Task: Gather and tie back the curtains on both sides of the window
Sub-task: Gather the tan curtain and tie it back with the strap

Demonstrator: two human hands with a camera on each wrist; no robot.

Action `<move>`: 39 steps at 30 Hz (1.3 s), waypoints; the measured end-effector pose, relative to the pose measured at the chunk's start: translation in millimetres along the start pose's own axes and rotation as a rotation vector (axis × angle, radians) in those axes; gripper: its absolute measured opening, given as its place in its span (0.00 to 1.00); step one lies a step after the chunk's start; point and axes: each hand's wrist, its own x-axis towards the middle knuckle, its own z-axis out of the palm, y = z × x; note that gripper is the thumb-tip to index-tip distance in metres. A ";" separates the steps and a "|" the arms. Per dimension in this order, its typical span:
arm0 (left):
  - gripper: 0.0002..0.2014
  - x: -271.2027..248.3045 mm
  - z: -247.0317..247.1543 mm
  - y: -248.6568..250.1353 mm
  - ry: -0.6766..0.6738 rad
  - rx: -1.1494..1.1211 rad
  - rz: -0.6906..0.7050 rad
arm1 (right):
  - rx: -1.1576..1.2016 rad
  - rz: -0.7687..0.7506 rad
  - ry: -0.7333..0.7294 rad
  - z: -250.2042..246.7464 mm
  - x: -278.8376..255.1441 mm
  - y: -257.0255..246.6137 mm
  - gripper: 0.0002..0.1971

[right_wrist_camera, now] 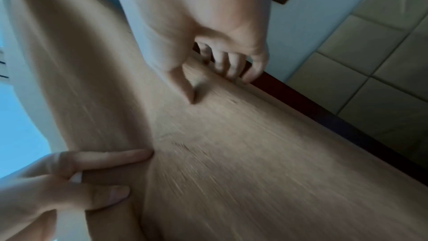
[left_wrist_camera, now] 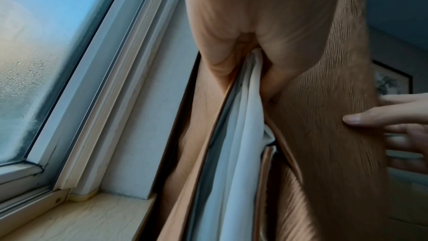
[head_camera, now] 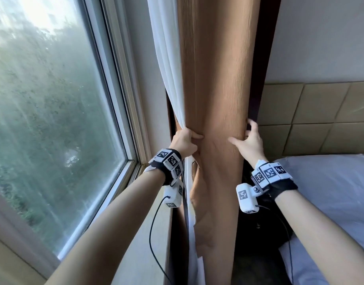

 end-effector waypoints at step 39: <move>0.31 -14.2 18.3 10.5 0.118 0.140 0.304 | -0.157 0.029 -0.076 -7.1 41.2 27.7 0.20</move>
